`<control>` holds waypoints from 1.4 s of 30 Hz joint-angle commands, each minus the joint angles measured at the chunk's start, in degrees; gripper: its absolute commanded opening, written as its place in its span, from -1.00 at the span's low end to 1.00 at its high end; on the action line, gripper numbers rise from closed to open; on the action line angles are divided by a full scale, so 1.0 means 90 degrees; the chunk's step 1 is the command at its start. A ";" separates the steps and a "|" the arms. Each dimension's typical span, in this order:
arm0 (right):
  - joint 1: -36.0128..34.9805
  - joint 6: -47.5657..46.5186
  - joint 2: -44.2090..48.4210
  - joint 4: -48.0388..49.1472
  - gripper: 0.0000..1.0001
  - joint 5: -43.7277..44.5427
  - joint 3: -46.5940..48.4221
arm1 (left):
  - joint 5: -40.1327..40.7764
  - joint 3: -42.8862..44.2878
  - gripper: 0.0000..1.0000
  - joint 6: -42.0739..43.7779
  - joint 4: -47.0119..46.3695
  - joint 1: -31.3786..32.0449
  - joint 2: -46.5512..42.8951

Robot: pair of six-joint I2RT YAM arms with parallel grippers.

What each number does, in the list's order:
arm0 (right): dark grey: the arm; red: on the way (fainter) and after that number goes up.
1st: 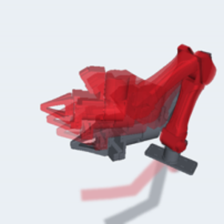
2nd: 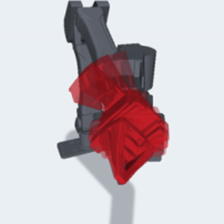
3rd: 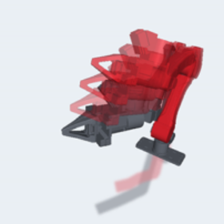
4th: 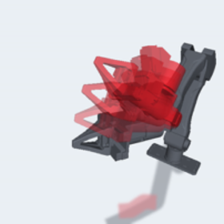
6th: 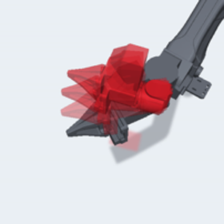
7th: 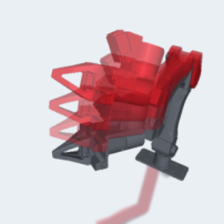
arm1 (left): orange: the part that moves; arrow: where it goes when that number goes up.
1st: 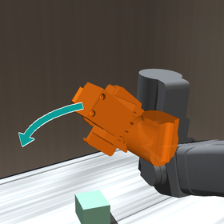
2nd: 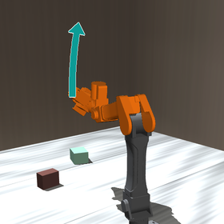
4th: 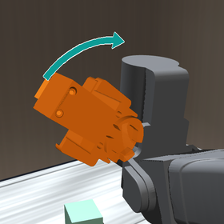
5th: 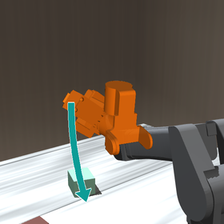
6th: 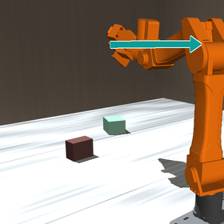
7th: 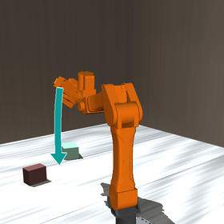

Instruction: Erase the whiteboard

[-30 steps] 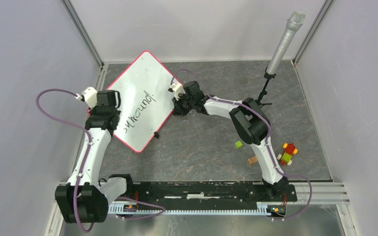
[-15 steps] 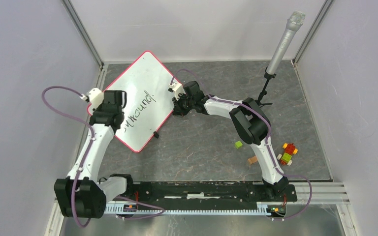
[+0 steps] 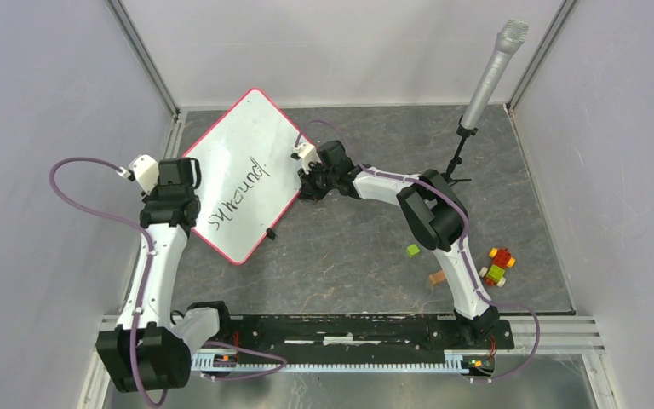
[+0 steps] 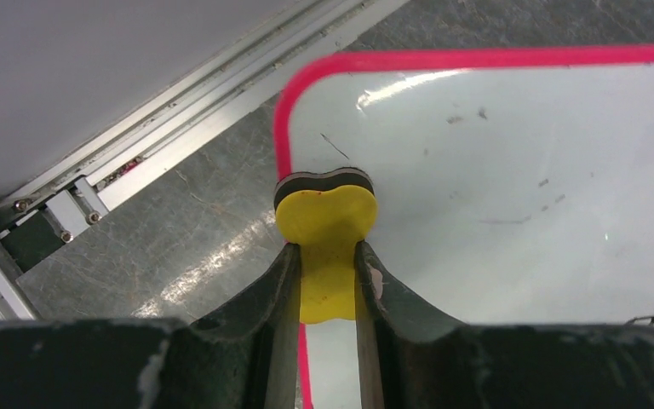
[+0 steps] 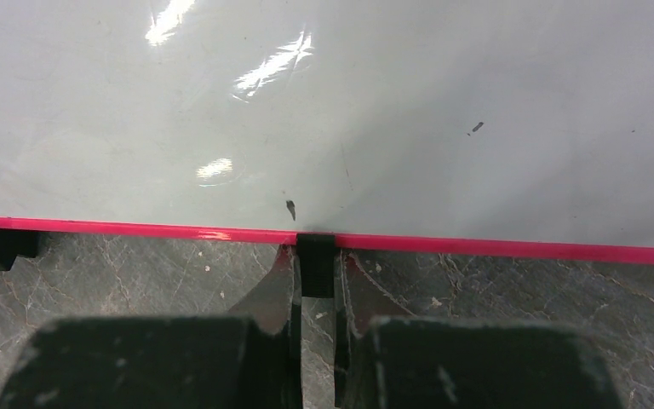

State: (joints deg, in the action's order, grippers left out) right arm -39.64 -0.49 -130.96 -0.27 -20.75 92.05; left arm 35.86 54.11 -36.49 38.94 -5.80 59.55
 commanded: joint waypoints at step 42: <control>0.0229 0.0047 -0.0083 -0.0281 -1.00 0.0309 -0.0039 | 0.0194 -0.1918 -0.49 -0.2033 -0.0098 0.2590 0.0694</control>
State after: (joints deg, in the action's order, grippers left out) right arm -39.64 -0.45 -130.96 -0.23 -20.97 92.05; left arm 36.99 40.77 -46.06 36.73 14.37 60.69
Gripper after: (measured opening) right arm 0.107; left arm 0.323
